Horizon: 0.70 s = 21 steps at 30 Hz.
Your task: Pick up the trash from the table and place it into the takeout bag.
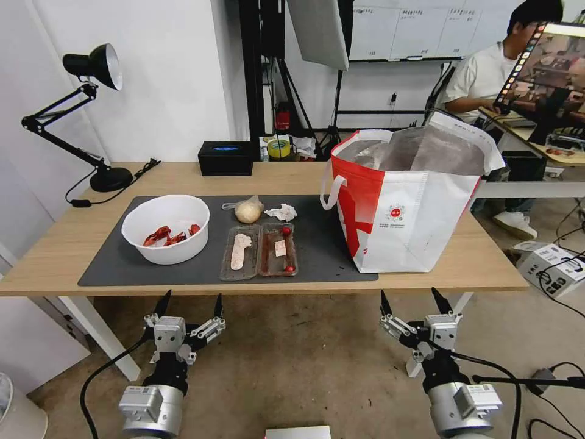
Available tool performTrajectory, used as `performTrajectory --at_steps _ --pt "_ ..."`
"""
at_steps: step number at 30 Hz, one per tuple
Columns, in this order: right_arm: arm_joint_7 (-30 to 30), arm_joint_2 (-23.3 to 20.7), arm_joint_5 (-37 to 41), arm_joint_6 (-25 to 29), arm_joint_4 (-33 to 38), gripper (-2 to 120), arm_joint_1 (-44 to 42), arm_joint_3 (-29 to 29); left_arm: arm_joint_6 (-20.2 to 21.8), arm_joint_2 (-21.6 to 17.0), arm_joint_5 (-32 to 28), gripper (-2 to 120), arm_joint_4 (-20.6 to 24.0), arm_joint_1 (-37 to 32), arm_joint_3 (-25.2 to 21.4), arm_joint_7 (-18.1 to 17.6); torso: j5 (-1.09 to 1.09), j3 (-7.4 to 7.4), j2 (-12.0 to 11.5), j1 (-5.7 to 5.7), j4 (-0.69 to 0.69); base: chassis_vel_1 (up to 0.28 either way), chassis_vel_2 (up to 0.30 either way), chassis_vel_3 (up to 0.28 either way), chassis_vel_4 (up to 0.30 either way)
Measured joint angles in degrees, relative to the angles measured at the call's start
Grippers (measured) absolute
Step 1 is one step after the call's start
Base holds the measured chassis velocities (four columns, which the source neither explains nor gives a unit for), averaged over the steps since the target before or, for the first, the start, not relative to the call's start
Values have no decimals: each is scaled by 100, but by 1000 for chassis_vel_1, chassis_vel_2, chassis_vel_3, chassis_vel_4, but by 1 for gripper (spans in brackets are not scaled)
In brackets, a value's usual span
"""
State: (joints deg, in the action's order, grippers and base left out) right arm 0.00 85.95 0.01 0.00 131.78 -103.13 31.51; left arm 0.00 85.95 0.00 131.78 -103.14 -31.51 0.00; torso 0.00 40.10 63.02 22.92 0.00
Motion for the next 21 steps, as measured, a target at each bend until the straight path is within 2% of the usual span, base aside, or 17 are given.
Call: performTrajectory --at_steps 21 --pt "0 0 0 0 0 100 0 0 20 -8 -29 100 0 9 -2 -6 0 0 0 0 0 0 0 0 0"
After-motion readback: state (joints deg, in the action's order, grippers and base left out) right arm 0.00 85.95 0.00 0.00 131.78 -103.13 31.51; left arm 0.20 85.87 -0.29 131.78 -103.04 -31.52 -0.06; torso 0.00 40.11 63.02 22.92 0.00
